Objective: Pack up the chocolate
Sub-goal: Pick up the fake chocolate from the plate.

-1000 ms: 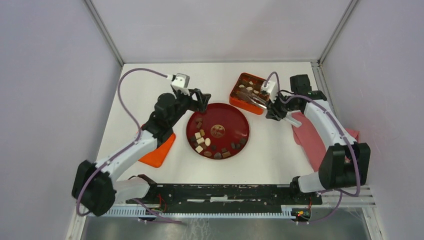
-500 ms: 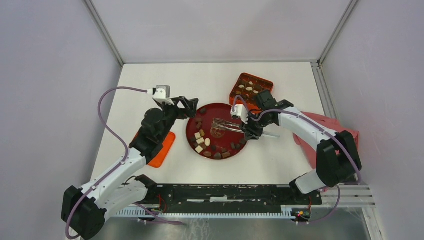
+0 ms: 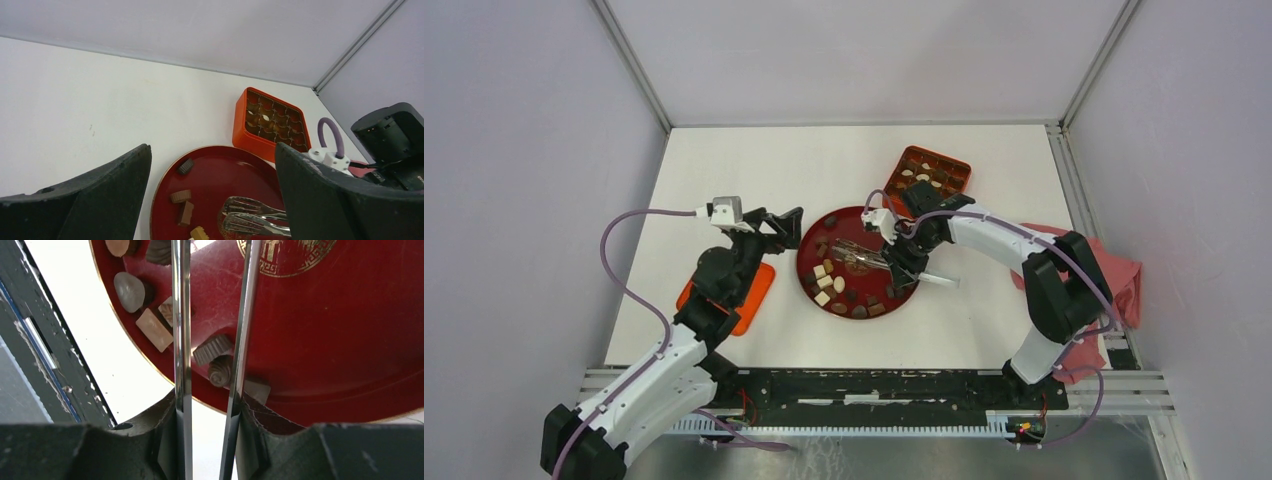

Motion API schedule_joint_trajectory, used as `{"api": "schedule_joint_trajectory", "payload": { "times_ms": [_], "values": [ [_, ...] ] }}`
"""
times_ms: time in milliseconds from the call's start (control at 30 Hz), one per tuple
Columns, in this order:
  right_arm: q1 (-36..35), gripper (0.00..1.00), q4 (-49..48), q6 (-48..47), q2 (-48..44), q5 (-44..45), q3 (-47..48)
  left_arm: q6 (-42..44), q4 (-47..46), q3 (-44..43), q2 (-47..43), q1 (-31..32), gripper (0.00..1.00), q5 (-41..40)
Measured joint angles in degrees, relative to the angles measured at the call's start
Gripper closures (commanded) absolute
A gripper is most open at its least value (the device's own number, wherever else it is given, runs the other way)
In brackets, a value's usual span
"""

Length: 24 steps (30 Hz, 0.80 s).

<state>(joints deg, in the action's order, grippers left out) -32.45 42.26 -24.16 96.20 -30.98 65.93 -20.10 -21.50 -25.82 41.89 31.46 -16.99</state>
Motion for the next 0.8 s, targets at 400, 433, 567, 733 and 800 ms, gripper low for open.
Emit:
{"api": "schedule_joint_trajectory", "payload": {
  "times_ms": [400, 433, 567, 733, 800],
  "values": [
    [-3.8, 0.57, 0.9, 5.0, 6.3, 3.0, 6.1, -0.2, -1.4, 5.0, -6.8, 0.0, 0.03, -1.3],
    [-3.9, 0.56, 0.9, 5.0, 6.3, 3.1, 6.4, -0.2, -1.5, 5.2, -7.1, 0.0, 0.03, -1.4],
    [-3.9, 0.53, 1.5, 5.2, 6.8, 4.0, 6.4, -0.3, -1.8, 5.8, -8.0, 0.0, 0.03, -2.0],
    [-4.3, 0.51, 1.9, 5.4, 7.1, 5.1, 6.4, -0.3, -2.4, 6.3, -8.3, 0.0, 0.03, -2.3],
    [-4.5, 0.51, 2.0, 5.5, 7.3, 5.3, 6.4, -0.3, -2.6, 6.4, -8.4, 0.0, 0.03, -2.3]
  ]
}}
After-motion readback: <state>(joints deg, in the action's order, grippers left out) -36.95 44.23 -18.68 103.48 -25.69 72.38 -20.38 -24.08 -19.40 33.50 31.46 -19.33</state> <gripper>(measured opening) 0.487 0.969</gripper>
